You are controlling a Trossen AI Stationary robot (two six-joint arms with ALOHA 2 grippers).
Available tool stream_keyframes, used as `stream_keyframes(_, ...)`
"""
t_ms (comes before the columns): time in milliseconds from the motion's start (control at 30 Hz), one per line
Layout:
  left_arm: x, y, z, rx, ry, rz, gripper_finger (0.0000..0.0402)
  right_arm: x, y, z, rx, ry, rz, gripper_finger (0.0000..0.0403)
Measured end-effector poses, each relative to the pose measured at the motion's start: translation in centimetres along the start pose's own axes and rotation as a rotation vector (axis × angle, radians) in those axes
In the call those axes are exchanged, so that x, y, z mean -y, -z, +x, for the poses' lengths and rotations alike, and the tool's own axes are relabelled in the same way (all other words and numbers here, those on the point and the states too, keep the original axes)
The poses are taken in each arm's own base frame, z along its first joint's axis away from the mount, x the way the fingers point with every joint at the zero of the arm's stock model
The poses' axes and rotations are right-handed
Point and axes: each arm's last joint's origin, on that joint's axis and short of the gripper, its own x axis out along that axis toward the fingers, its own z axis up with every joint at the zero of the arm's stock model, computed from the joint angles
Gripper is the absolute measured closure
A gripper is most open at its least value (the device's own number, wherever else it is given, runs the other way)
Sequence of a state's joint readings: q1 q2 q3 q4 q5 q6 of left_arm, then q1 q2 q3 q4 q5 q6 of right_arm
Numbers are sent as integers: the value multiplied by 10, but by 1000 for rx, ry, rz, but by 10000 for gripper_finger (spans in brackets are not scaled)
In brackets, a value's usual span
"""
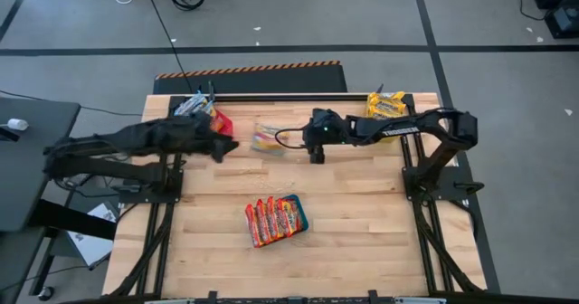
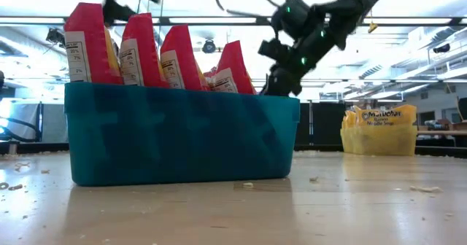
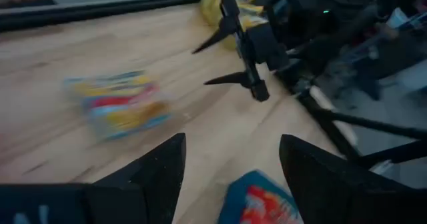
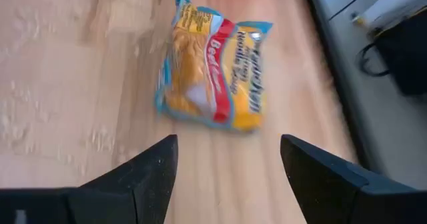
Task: Sort Maruchan noodles
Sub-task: Put the blue noodle pack into the red bin
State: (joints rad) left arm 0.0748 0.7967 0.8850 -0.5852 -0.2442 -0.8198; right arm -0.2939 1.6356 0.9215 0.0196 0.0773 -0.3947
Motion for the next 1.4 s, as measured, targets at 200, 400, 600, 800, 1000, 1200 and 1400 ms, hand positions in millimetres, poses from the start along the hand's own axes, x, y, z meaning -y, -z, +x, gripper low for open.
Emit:
stream_keyframes(200,-29,-11,73,-138,-128,-25,174,-5,-18,-32,-58,-17,16,133)
stream_keyframes(400,-62,-42,139,-301,-230,78,174,-14,-25,-65,-58,-62,137,133)
stream_keyframes(600,-92,-64,189,-676,-80,253,175,-22,-26,-76,-89,-34,223,133)
stream_keyframes(800,-115,-80,221,-857,-17,565,175,-29,-28,-70,-90,38,376,133)
stream_keyframes(1000,-146,-107,230,-777,16,767,175,-45,-27,-58,-121,-16,475,133)
stream_keyframes(1200,-179,-97,245,-813,120,668,178,-63,-26,-49,-163,-106,530,133)
stream_keyframes(1400,-194,-75,266,-941,-6,654,198,-69,-26,-47,-164,-132,558,133)
